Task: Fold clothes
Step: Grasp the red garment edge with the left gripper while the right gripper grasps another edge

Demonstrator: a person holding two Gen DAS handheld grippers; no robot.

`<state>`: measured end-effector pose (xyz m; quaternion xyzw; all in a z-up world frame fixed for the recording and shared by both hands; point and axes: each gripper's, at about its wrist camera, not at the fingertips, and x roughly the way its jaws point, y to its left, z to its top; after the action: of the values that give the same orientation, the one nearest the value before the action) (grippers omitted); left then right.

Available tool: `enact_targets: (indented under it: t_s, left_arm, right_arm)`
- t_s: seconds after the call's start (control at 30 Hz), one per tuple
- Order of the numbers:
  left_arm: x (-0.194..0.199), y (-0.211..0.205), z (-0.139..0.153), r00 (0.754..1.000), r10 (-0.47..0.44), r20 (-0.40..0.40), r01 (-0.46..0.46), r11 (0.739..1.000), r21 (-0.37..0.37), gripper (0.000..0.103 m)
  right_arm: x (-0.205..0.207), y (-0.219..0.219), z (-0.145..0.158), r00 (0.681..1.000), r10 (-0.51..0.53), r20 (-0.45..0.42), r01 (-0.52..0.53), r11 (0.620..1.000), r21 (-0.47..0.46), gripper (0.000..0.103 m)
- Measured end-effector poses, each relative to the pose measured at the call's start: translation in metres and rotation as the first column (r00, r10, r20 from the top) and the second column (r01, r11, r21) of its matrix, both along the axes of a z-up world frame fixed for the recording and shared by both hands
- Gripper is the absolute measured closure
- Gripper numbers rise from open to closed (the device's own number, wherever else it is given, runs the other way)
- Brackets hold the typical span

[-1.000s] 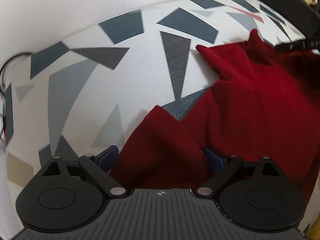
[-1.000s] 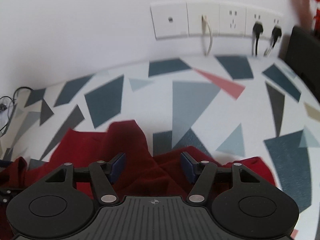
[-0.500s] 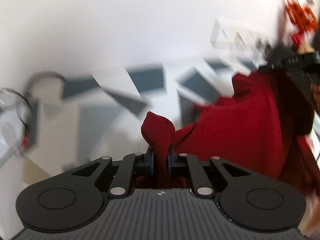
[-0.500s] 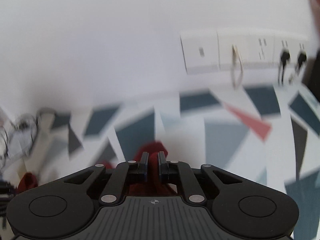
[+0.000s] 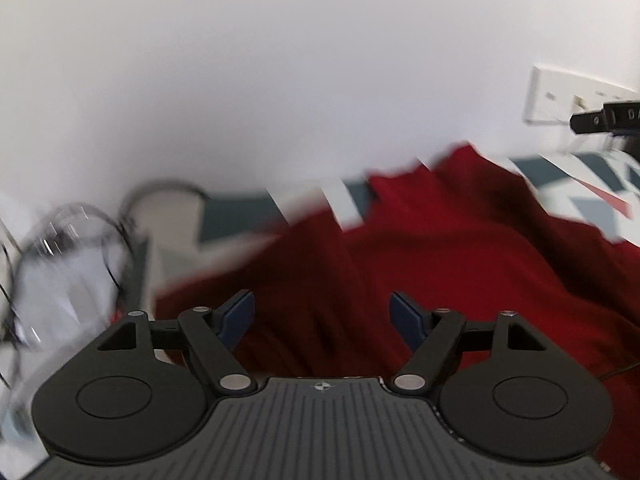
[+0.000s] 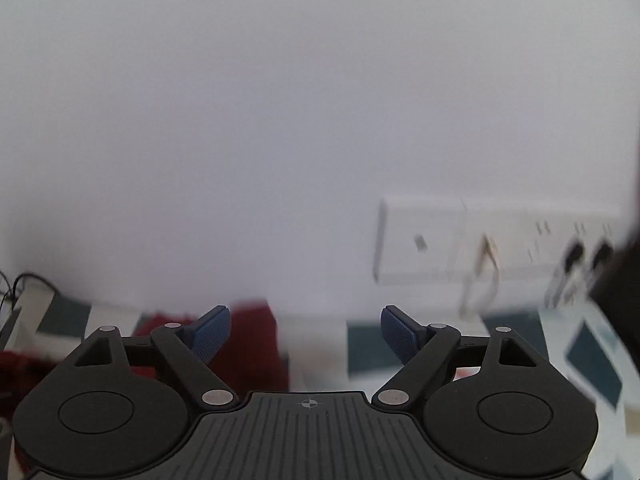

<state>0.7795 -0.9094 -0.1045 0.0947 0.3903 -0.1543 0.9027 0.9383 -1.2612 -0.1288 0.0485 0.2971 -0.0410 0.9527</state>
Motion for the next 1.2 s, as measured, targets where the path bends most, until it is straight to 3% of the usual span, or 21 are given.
enact_targets:
  t_s: [0.17,0.23,0.37,0.47,0.67,0.77,0.83,0.87,0.9,0.93,0.97,1.07,1.13,1.2]
  left_arm:
    - [-0.051,0.011,-0.012,0.993,-0.03,-0.111,0.02,0.996,-0.088,0.027]
    - [-0.076,0.01,-0.016,0.992,-0.041,-0.118,0.032,0.997,-0.075,0.027]
    - [-0.122,0.003,-0.024,0.99,-0.044,-0.133,0.041,0.999,-0.024,0.024]
    - [-0.15,0.0,-0.031,0.987,-0.011,-0.158,0.01,1.0,-0.007,0.018]
    - [-0.199,-0.007,-0.042,0.977,0.022,-0.211,-0.026,1.0,-0.015,0.015]
    - [-0.212,-0.01,-0.049,0.971,0.041,-0.234,-0.049,0.998,-0.029,0.015]
    - [-0.222,-0.011,-0.055,0.978,0.055,-0.2,-0.066,0.997,-0.05,0.031]
    - [-0.224,-0.01,-0.057,0.979,0.074,-0.191,-0.087,0.994,-0.061,0.047]
    - [-0.226,-0.009,-0.058,0.98,0.096,-0.177,-0.109,0.992,-0.064,0.06]
    - [-0.228,-0.009,-0.057,0.98,0.099,-0.174,-0.113,0.991,-0.07,0.067]
    - [-0.229,-0.007,-0.055,0.979,0.095,-0.178,-0.111,0.99,-0.083,0.087]
    - [-0.234,0.007,-0.047,0.981,0.126,-0.149,-0.141,0.985,-0.098,0.091]
    - [-0.238,0.018,-0.043,0.98,0.163,-0.115,-0.174,0.981,-0.087,0.093]
    - [-0.238,0.032,-0.038,0.97,0.215,-0.116,-0.226,0.97,-0.093,0.093]
  right_arm:
    - [-0.066,-0.038,-0.022,0.996,-0.031,-0.089,0.042,0.992,0.121,0.024]
    - [-0.095,-0.051,-0.031,0.993,-0.021,-0.113,0.038,0.987,0.155,0.024]
    - [-0.142,-0.045,-0.042,0.986,0.018,-0.167,0.007,0.989,0.151,0.022]
    - [-0.166,-0.044,-0.043,0.978,0.062,-0.2,-0.033,0.989,0.144,0.012]
    - [-0.206,-0.063,-0.047,0.972,0.066,-0.225,-0.022,0.981,0.191,0.013]
    - [-0.233,-0.068,-0.053,0.964,0.035,-0.262,0.011,0.985,0.172,0.014]
    - [-0.252,-0.07,-0.058,0.961,0.008,-0.276,0.038,0.986,0.162,0.014]
    - [-0.262,-0.071,-0.062,0.96,-0.01,-0.282,0.056,0.986,0.156,0.015]
    - [-0.269,-0.073,-0.067,0.955,-0.037,-0.294,0.086,0.984,0.155,0.018]
    - [-0.276,-0.075,-0.073,0.947,-0.07,-0.312,0.124,0.98,0.158,0.02]
    - [-0.284,-0.078,-0.078,0.94,-0.094,-0.328,0.16,0.971,0.18,0.024]
    - [-0.305,-0.082,-0.092,0.933,-0.127,-0.336,0.221,0.94,0.259,0.043]
    - [-0.31,-0.074,-0.092,0.944,-0.091,-0.316,0.179,0.948,0.262,0.088]
    - [-0.312,-0.069,-0.09,0.947,-0.076,-0.311,0.171,0.941,0.291,0.09]
